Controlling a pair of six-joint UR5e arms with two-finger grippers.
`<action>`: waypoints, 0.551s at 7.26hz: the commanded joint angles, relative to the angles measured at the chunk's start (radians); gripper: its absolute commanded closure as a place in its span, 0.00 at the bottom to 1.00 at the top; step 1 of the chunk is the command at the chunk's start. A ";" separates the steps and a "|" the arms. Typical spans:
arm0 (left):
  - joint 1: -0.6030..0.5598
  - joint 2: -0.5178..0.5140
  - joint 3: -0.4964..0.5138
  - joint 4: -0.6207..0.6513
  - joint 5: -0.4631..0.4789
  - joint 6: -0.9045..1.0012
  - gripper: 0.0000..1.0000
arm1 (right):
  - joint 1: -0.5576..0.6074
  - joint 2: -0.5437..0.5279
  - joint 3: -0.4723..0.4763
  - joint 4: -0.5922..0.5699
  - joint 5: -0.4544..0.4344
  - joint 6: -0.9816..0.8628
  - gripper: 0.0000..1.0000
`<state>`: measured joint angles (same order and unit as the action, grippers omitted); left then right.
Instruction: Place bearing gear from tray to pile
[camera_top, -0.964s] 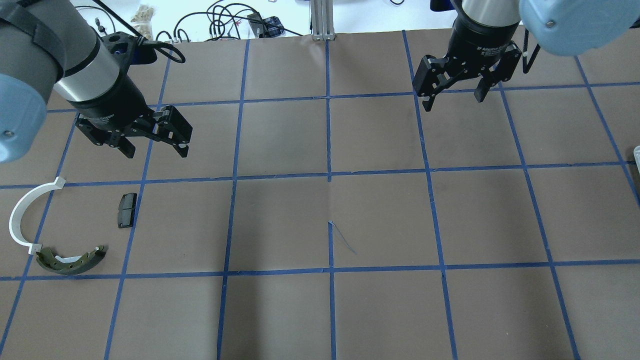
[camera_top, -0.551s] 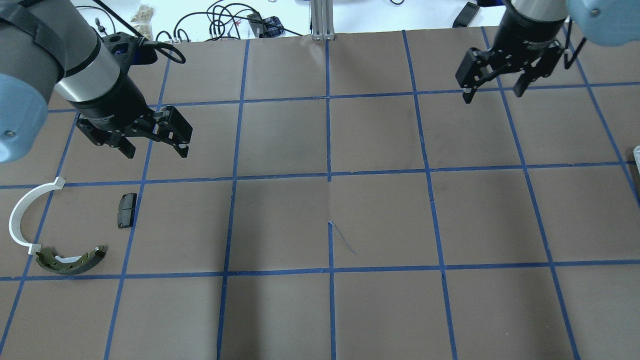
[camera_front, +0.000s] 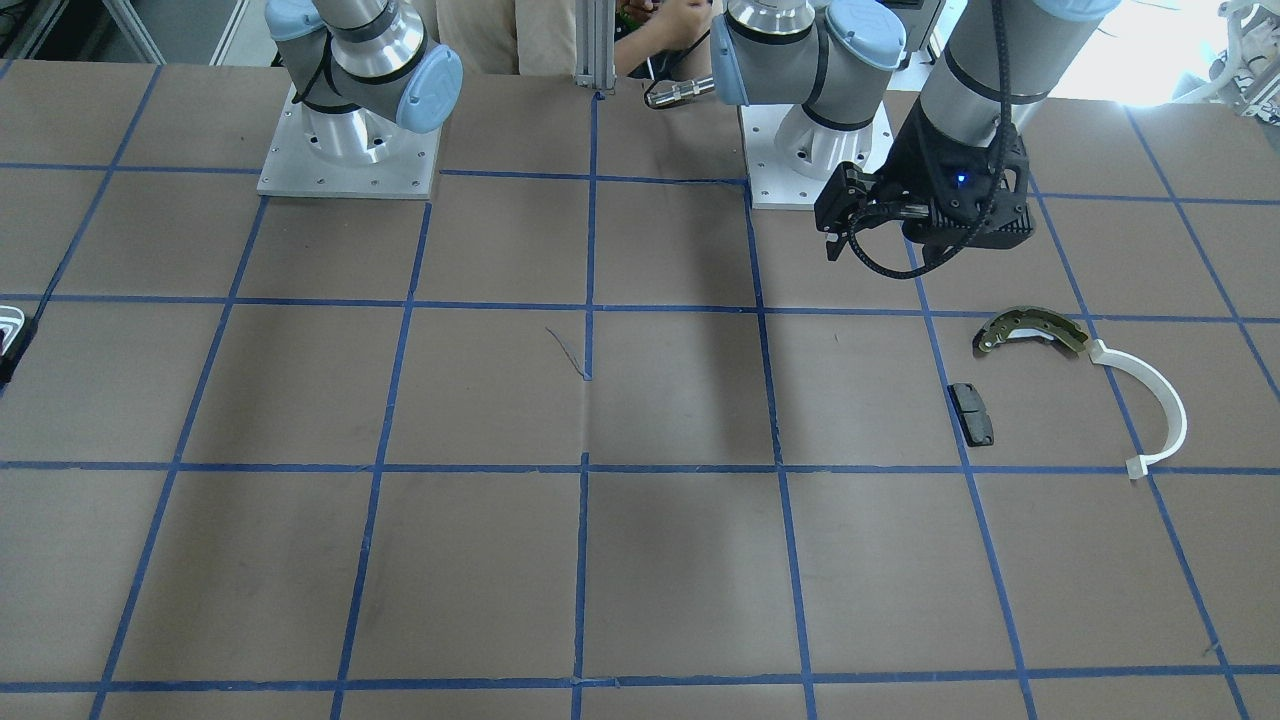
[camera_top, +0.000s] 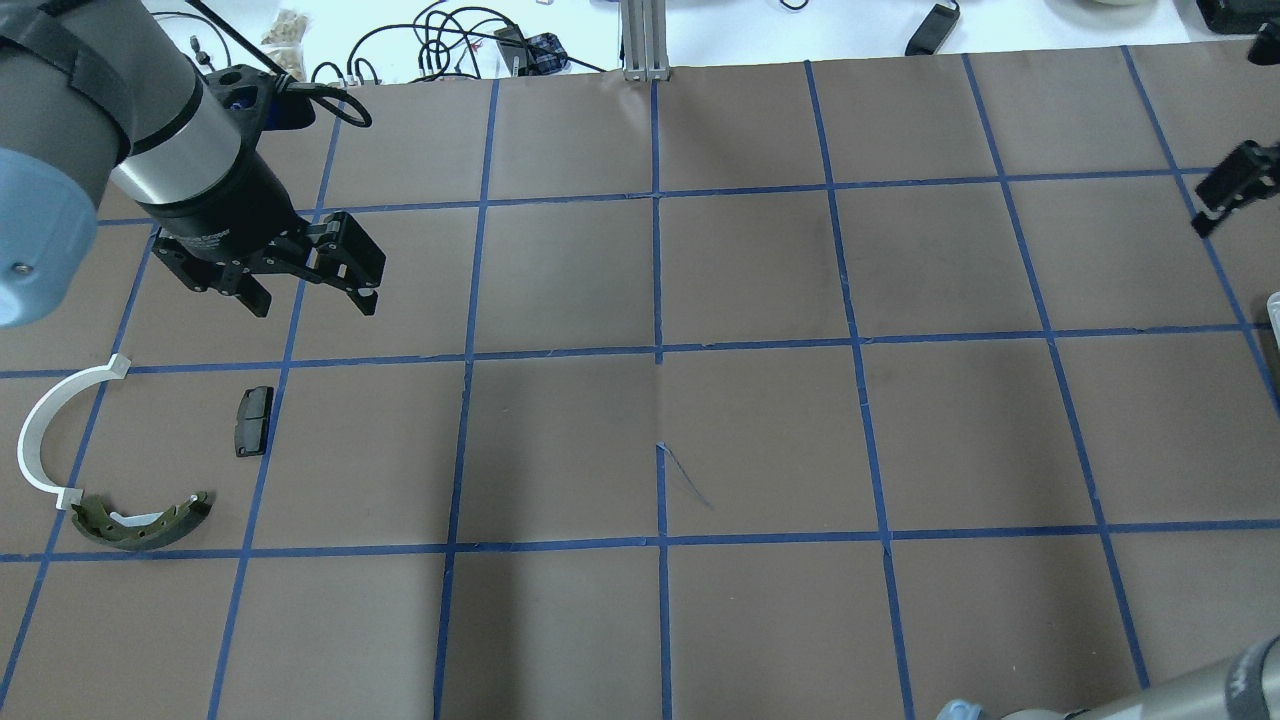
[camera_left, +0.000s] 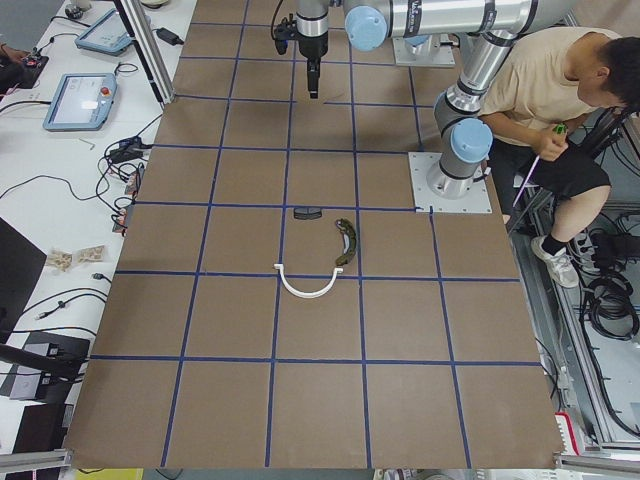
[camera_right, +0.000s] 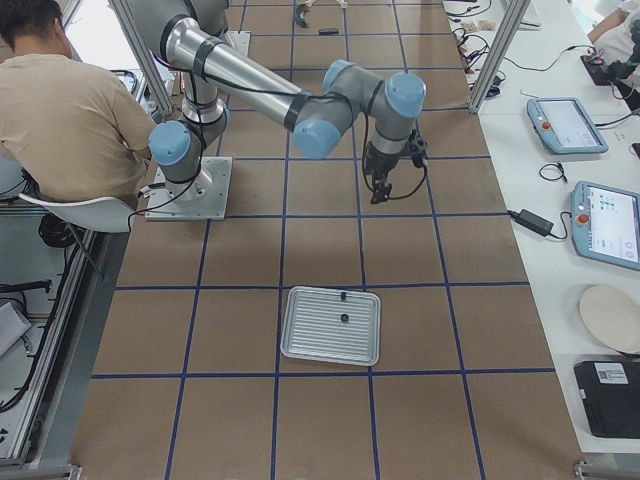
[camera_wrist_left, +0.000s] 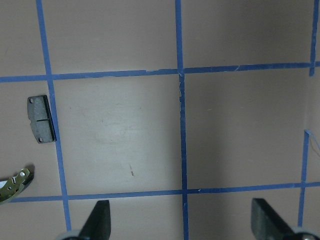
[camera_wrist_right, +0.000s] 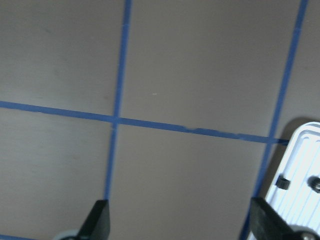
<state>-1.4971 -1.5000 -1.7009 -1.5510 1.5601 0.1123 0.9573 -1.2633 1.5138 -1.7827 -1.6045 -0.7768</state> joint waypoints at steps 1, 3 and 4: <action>0.000 0.000 0.000 0.000 0.000 0.003 0.00 | -0.180 0.167 0.002 -0.302 0.004 -0.259 0.00; 0.000 0.001 0.001 0.000 0.000 0.001 0.00 | -0.262 0.287 -0.006 -0.397 -0.006 -0.352 0.00; -0.003 0.004 0.001 -0.001 -0.002 0.001 0.00 | -0.271 0.306 0.002 -0.397 -0.011 -0.348 0.00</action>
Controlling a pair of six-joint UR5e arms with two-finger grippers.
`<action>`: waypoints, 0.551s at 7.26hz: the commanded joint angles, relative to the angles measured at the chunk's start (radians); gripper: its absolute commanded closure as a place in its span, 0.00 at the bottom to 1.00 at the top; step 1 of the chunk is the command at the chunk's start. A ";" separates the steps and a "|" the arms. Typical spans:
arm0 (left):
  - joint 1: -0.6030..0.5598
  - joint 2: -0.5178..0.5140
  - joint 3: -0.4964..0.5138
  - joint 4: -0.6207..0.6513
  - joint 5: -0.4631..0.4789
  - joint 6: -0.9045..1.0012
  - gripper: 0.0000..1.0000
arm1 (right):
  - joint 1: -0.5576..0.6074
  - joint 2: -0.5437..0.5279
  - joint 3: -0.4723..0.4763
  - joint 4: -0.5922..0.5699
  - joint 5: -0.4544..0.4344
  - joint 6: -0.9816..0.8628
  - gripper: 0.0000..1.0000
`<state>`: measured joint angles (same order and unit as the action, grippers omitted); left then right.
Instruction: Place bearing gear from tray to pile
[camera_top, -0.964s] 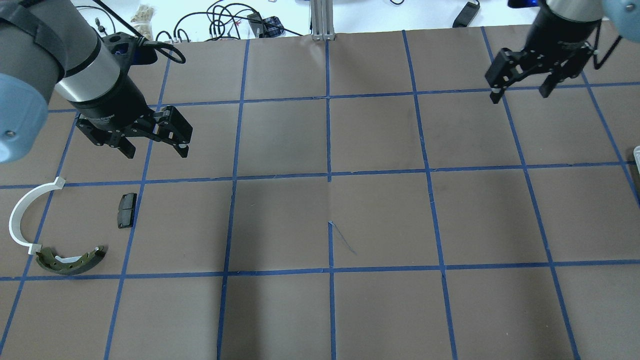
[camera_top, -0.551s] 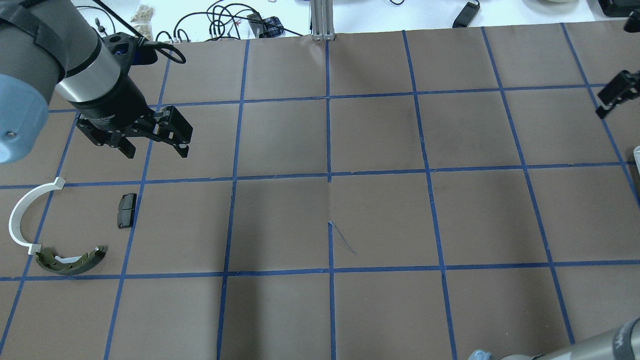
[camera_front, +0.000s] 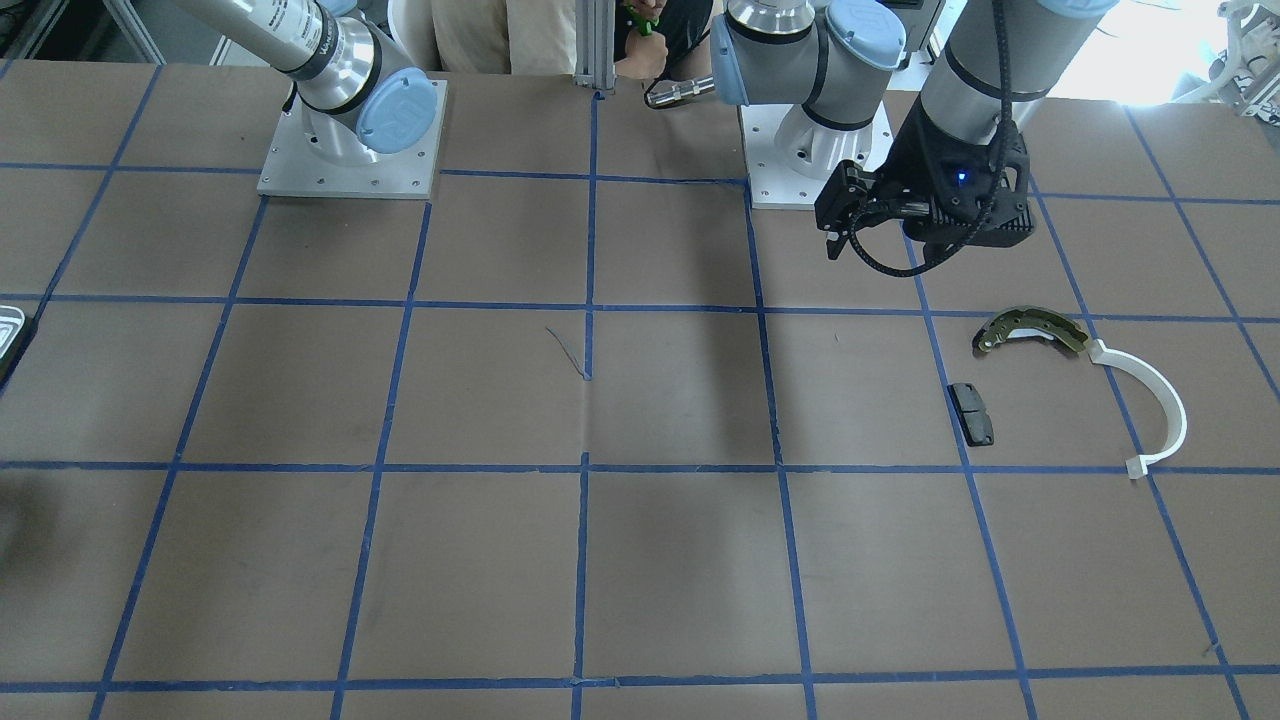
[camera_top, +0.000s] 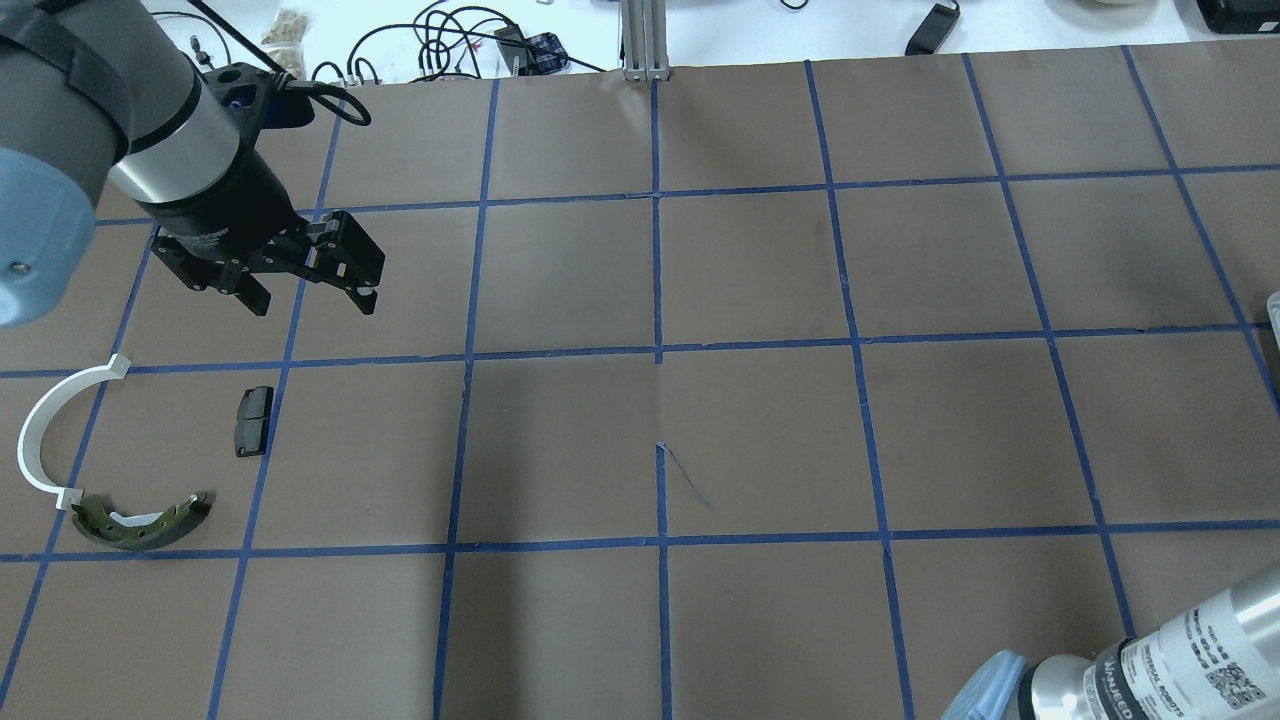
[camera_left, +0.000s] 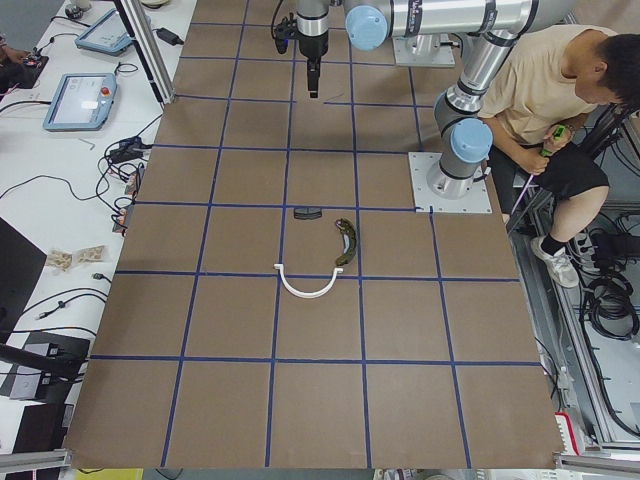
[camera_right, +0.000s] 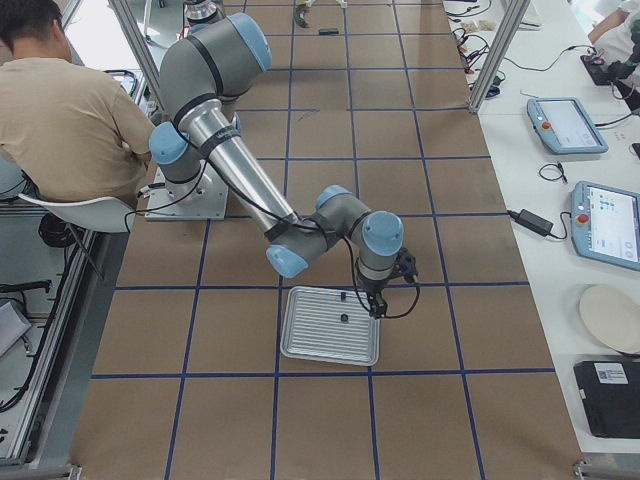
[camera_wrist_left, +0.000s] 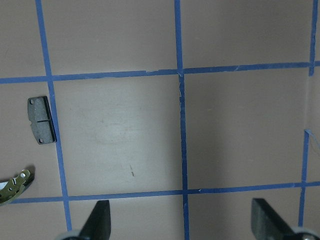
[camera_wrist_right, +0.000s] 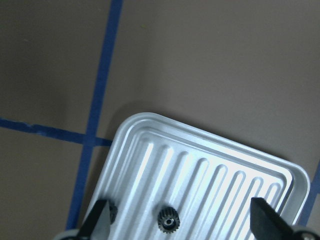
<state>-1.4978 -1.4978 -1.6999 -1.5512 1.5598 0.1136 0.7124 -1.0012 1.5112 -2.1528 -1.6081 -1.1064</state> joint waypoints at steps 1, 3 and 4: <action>0.001 0.001 0.000 -0.001 0.000 0.000 0.00 | -0.027 0.052 0.013 -0.025 -0.006 -0.018 0.00; 0.001 -0.001 -0.001 0.000 0.002 0.001 0.00 | -0.028 0.049 0.043 -0.018 -0.010 -0.027 0.06; 0.001 0.001 0.000 0.000 0.002 0.001 0.00 | -0.031 0.047 0.044 -0.016 -0.039 -0.053 0.11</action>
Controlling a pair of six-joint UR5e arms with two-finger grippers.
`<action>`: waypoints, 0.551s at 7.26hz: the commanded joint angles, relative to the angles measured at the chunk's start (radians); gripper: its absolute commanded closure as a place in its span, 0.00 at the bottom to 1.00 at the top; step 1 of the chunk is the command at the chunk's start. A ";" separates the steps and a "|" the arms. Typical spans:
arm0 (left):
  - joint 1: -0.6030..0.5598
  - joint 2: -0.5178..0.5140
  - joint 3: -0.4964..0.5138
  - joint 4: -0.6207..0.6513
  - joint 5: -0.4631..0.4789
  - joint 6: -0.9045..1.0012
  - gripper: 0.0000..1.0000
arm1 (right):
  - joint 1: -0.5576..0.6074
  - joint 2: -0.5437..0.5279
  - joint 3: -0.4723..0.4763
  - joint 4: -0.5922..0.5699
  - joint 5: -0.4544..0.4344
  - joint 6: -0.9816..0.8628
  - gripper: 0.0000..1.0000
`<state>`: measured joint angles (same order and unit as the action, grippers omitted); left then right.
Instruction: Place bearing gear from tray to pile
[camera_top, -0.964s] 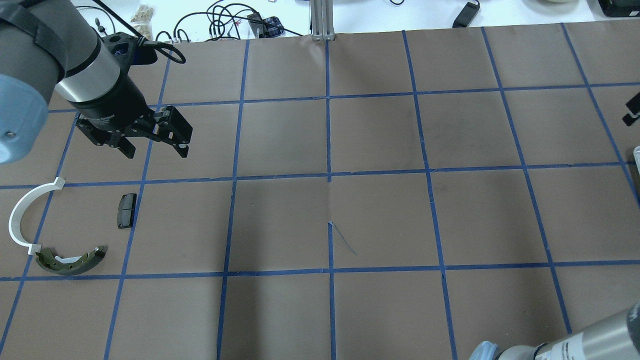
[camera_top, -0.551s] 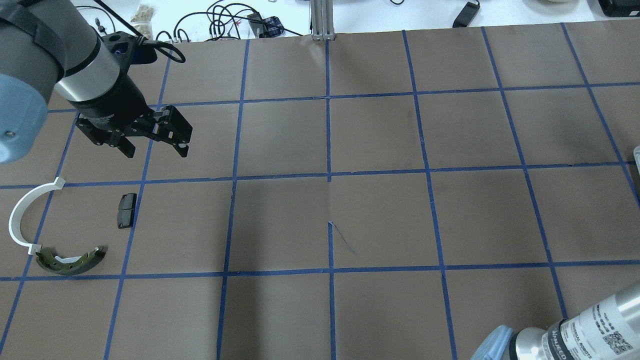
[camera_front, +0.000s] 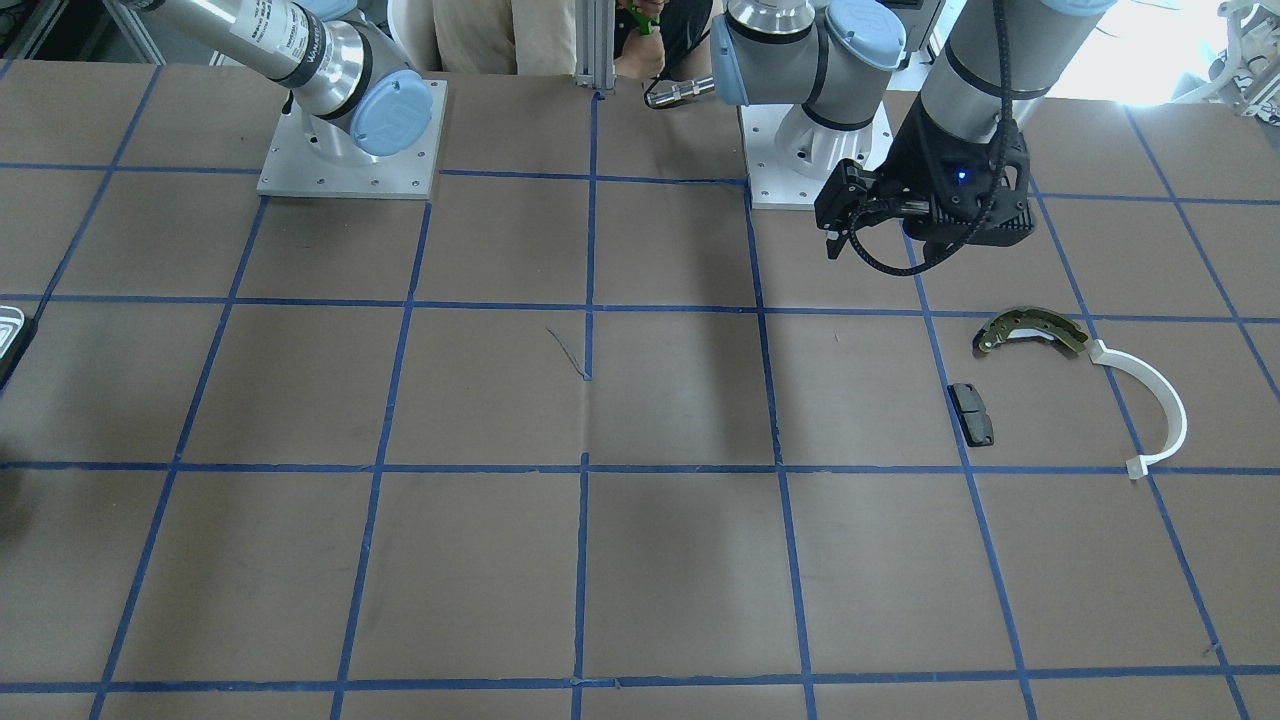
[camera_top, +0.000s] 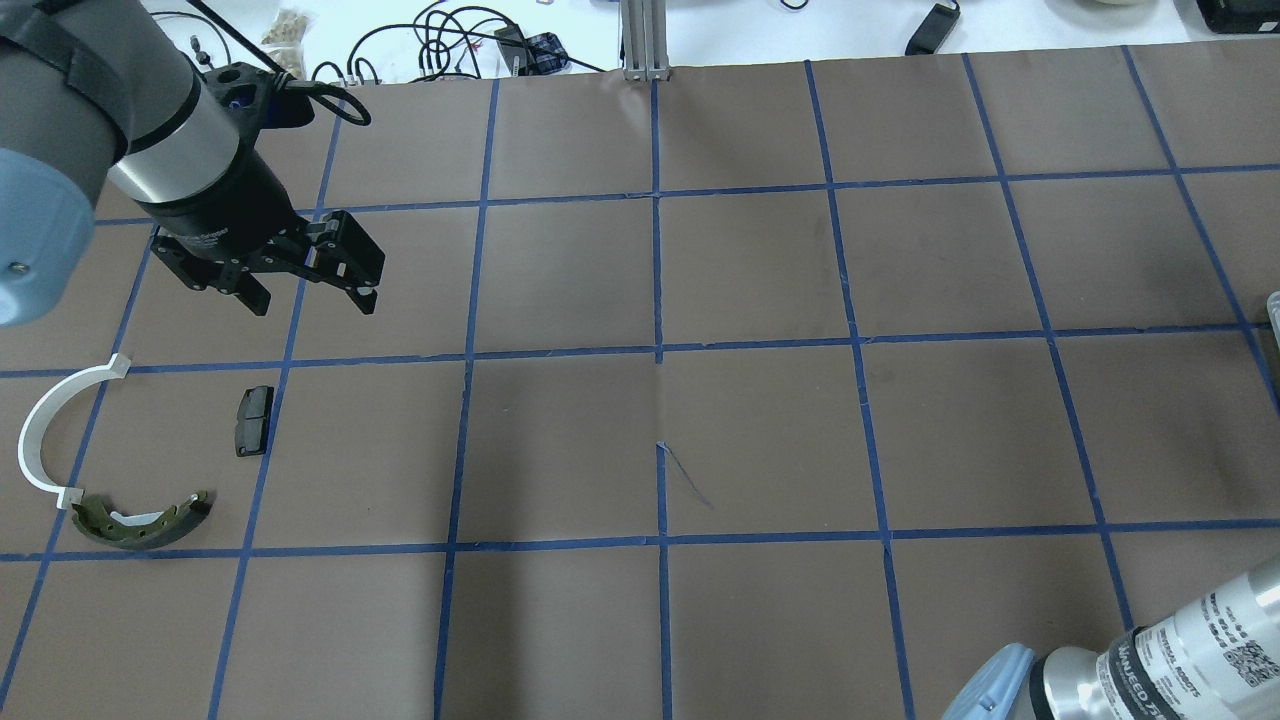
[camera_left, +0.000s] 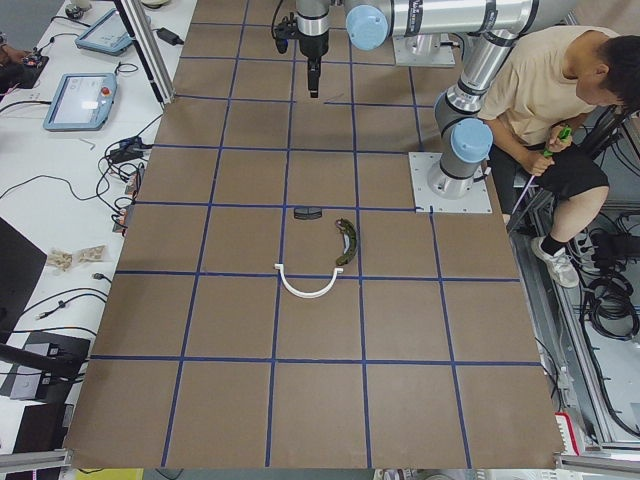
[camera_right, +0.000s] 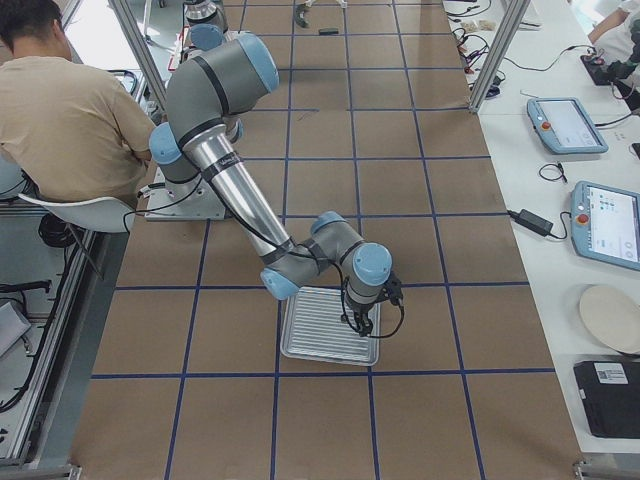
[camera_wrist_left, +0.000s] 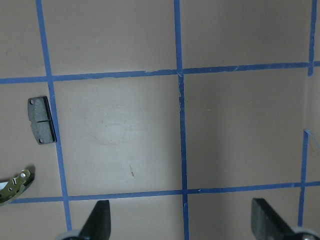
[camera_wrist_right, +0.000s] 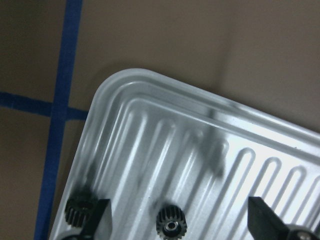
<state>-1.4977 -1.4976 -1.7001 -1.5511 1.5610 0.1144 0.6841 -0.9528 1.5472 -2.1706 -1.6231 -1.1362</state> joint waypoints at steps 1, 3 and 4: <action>0.001 -0.003 -0.001 0.000 0.001 0.002 0.00 | -0.011 0.000 0.008 0.002 -0.038 -0.023 0.13; 0.001 -0.004 -0.001 0.000 0.001 0.002 0.00 | -0.012 0.005 0.008 0.003 -0.038 -0.025 0.19; 0.001 -0.001 -0.001 0.000 0.001 0.001 0.00 | -0.014 0.008 0.010 0.005 -0.037 -0.023 0.23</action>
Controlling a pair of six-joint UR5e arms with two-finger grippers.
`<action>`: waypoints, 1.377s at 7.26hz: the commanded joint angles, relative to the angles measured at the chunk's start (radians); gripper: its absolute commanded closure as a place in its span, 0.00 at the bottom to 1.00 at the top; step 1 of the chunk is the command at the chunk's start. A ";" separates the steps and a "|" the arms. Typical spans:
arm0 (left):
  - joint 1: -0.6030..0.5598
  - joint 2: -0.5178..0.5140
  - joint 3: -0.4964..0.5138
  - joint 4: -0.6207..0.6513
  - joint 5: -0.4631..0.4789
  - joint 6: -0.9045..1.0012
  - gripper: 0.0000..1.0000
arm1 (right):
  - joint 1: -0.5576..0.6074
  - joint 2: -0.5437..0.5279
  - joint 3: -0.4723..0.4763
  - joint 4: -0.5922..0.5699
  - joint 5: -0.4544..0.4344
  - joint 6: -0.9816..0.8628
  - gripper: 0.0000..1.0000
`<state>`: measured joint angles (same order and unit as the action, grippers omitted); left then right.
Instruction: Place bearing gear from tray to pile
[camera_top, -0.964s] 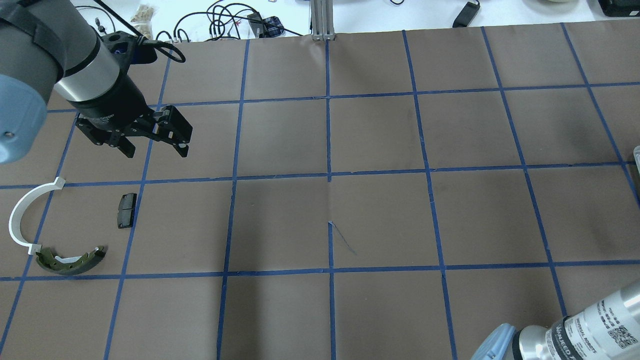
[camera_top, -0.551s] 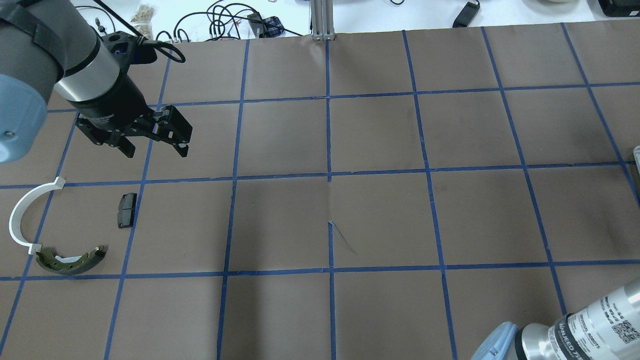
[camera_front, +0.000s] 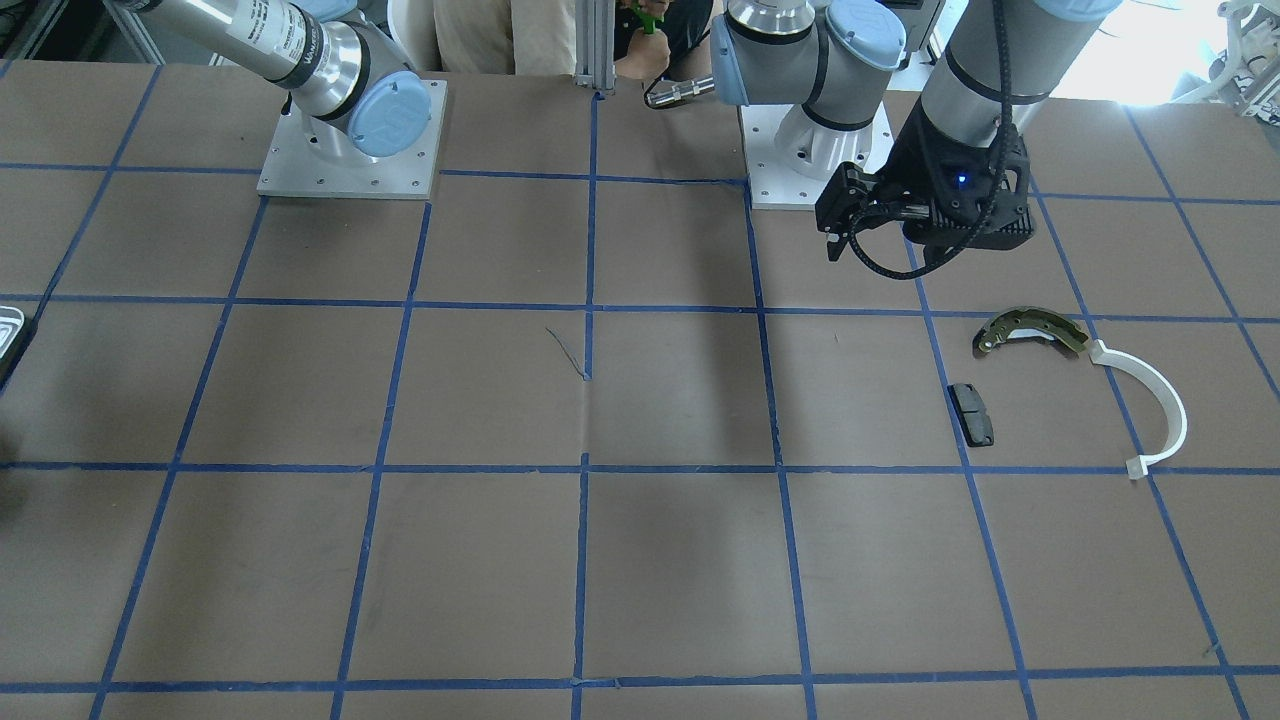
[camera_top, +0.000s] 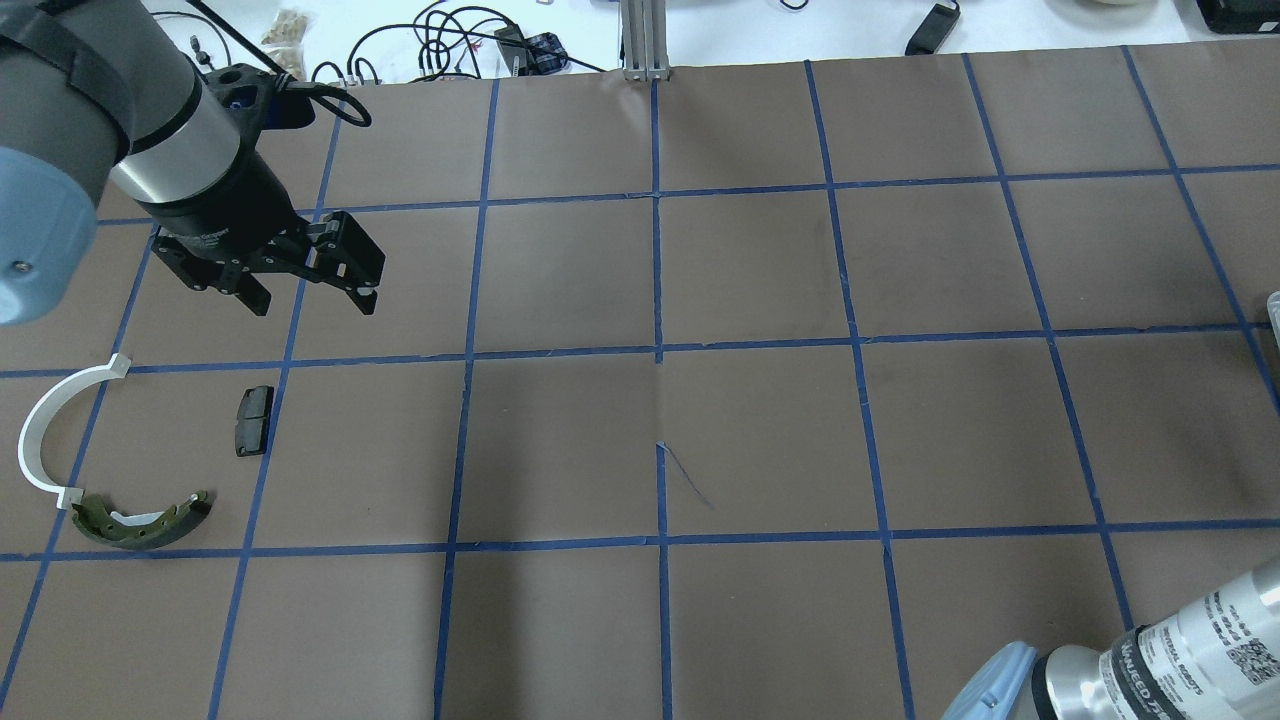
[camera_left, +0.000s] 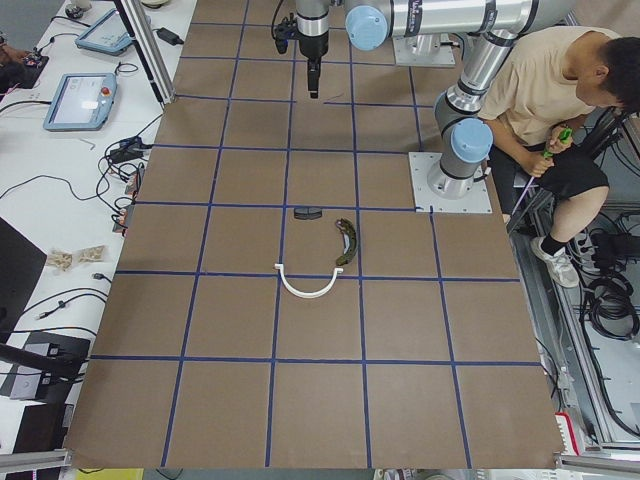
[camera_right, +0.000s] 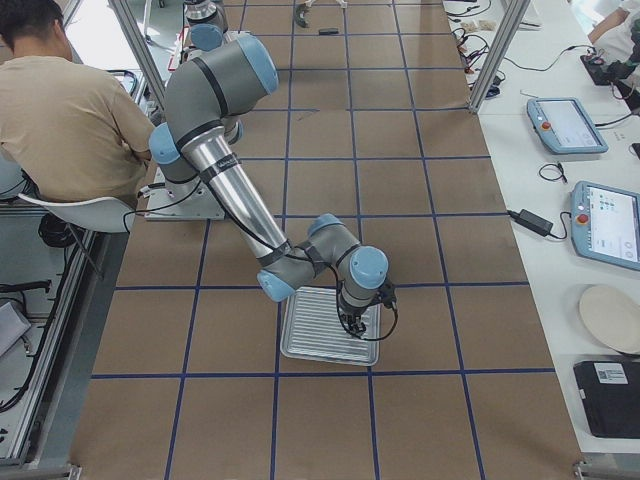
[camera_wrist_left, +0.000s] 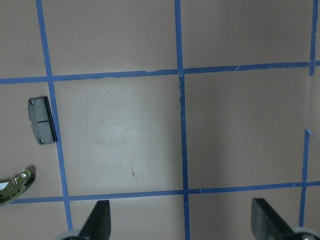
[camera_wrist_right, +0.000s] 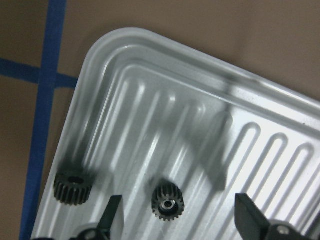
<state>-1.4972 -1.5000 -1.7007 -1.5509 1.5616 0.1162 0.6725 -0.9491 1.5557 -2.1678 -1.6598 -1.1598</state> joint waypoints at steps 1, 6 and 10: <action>0.000 0.001 -0.001 -0.002 0.005 -0.001 0.00 | -0.002 0.003 0.009 0.002 -0.003 0.000 0.31; 0.002 0.006 0.001 0.008 0.009 -0.003 0.00 | -0.001 0.000 0.024 -0.006 -0.002 0.008 0.81; 0.002 0.003 0.003 0.012 0.002 -0.001 0.00 | 0.008 -0.048 0.024 0.011 0.006 0.015 0.89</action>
<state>-1.4957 -1.4972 -1.6986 -1.5422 1.5659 0.1148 0.6742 -0.9699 1.5782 -2.1654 -1.6582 -1.1466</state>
